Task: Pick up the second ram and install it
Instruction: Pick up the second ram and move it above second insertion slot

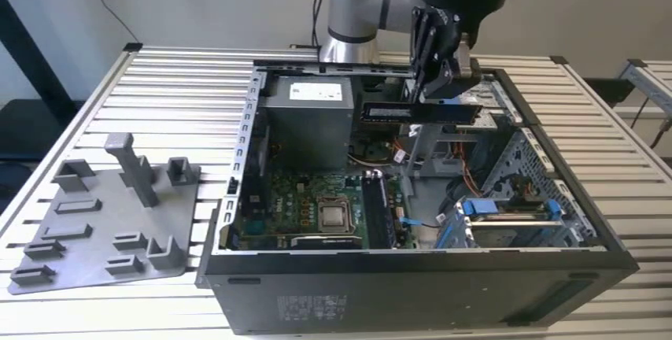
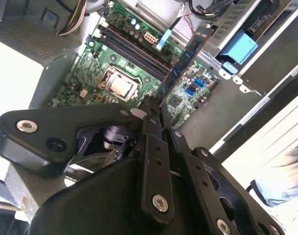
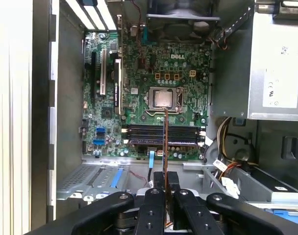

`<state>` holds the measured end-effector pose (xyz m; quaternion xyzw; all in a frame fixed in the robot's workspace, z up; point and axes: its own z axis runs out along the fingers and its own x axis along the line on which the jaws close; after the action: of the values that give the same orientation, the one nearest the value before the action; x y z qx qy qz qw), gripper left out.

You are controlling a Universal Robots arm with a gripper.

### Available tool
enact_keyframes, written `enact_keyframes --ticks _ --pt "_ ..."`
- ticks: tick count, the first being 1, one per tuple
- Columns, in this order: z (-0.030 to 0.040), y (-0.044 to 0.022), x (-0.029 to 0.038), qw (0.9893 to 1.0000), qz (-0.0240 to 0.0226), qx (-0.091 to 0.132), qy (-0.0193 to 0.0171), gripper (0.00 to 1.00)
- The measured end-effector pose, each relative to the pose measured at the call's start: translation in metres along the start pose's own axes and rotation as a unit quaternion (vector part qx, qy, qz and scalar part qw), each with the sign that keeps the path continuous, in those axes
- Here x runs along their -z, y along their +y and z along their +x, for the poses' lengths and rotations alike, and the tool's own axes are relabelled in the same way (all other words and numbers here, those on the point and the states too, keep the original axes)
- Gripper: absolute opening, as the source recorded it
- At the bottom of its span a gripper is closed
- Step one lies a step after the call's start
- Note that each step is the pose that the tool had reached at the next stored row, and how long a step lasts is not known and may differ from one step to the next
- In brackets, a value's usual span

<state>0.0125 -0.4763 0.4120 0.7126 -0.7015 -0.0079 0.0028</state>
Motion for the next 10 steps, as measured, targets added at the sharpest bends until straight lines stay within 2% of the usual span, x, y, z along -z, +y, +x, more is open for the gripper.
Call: enact_keyframes --ticks 10 --pt "-0.0146 -0.0002 -0.0001 1.0 0.0 0.0 0.0 0.14"
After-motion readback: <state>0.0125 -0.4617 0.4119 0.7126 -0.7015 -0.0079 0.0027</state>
